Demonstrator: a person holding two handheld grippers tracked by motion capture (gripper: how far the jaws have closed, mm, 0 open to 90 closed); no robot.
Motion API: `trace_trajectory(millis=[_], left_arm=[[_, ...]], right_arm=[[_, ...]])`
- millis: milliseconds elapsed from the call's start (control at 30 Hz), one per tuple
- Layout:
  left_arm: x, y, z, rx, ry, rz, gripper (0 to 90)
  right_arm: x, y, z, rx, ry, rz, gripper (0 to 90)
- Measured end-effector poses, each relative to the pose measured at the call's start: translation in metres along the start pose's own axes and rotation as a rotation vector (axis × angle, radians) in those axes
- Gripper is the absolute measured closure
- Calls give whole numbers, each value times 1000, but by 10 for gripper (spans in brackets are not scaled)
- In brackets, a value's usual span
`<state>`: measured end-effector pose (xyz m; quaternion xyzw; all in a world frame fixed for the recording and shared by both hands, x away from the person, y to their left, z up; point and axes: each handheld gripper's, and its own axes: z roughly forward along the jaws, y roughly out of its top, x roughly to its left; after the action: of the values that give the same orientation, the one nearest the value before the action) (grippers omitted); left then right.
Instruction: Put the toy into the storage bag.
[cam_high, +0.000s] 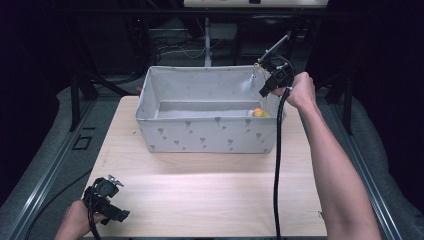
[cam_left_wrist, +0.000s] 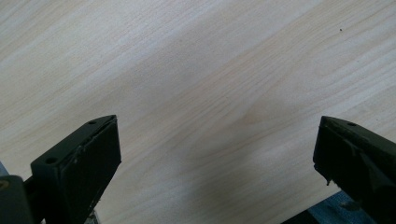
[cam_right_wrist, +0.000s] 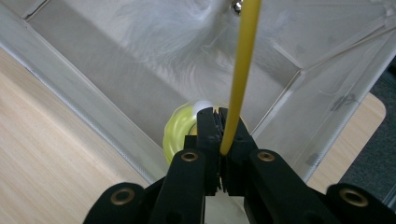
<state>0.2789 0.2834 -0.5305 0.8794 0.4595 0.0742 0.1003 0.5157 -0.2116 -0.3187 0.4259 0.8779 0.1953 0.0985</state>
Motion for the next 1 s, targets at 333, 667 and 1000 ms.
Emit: trace_trajectory(millis=[333,667,1000], left_arm=[[0,-1,0,2,-4,3,9],[-1,0,1,0,-6,-2,8],[0,-1,0,4,-9,3,8]], right_arm=[[-1,-15,11,37,25,18,879],[-6,-27,27,89,32,50,878],[-10,-30,40,150,35,78,874]])
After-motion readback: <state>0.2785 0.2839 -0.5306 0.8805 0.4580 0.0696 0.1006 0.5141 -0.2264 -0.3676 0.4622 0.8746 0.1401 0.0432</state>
